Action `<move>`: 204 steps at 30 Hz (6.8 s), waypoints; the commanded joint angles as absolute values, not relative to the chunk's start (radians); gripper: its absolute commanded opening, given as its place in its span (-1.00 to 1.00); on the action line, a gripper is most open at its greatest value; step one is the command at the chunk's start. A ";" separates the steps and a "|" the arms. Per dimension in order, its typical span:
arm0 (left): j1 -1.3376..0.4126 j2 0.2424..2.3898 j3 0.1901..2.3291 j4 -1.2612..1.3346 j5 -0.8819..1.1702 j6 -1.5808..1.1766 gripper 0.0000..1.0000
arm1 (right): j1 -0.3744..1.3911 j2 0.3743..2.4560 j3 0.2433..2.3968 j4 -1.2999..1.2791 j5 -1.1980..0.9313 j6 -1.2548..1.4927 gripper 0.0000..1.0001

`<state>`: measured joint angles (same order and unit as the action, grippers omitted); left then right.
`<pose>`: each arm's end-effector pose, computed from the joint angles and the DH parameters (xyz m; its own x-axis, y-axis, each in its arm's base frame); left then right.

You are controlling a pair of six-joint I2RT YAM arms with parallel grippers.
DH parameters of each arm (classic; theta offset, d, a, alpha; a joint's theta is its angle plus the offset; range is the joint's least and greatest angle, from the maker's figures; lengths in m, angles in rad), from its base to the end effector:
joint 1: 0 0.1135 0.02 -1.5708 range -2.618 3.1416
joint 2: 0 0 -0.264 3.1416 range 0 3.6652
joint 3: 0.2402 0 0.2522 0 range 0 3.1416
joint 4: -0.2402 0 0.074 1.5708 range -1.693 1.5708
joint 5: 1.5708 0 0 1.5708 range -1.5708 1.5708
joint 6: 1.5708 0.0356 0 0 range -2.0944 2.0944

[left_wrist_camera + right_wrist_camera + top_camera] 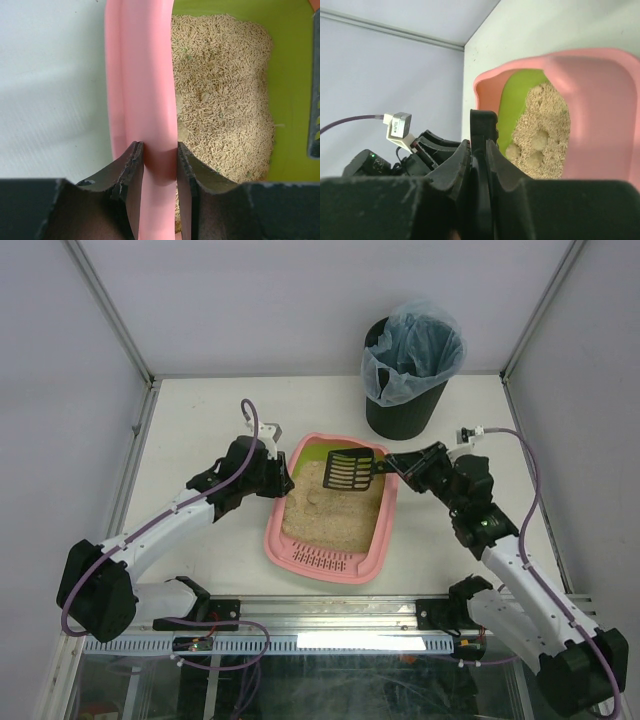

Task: Clean the litter box

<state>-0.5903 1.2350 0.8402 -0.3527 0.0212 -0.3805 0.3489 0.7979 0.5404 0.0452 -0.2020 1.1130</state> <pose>0.2177 -0.1468 0.2494 -0.7358 0.0461 -0.6756 0.3189 0.9037 -0.2857 0.1801 0.0731 0.2752 -0.5533 0.7339 -0.3941 -0.0519 0.4419 0.8956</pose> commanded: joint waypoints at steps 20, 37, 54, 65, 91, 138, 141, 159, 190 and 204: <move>-0.625 1.288 0.853 -0.442 0.126 -0.277 -0.49 | 0.874 1.452 1.153 -0.507 0.660 0.730 -1.00; -0.626 1.294 0.853 -0.445 0.147 -0.273 -0.50 | 0.854 1.562 0.925 0.032 0.176 0.951 -1.00; -0.626 1.291 0.850 -0.445 0.135 -0.275 -0.51 | 0.798 1.311 0.698 0.280 0.238 1.035 -1.00; -0.626 1.291 0.849 -0.445 0.128 -0.274 -0.51 | 0.791 1.253 0.678 0.290 0.257 1.049 -1.00; -0.626 1.303 0.854 -0.445 0.123 -0.271 -0.51 | 0.764 1.064 0.610 0.175 0.294 1.077 -1.00; -0.592 1.270 0.858 -0.436 0.116 -0.241 -0.30 | 0.220 0.860 0.394 0.374 -0.529 1.236 -1.00; -0.586 1.267 0.858 -0.440 0.123 -0.238 -0.30 | 0.182 0.798 0.325 0.379 -0.442 1.321 -1.00; -0.572 1.253 0.853 -0.437 0.137 -0.242 -0.27 | 0.216 0.891 0.579 0.275 -0.582 1.182 -1.00; -0.557 1.195 0.837 -0.436 0.146 -0.253 -0.28 | 0.022 1.416 1.475 0.074 0.126 0.334 -1.00; -0.552 1.204 0.838 -0.436 0.154 -0.250 -0.29 | 0.153 1.491 1.499 0.289 0.104 -0.324 -1.00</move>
<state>-0.5610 1.2217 0.8440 -0.4160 0.1146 -0.2501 0.1226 1.5444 1.4528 0.1093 0.0902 -0.1032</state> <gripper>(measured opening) 0.359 0.171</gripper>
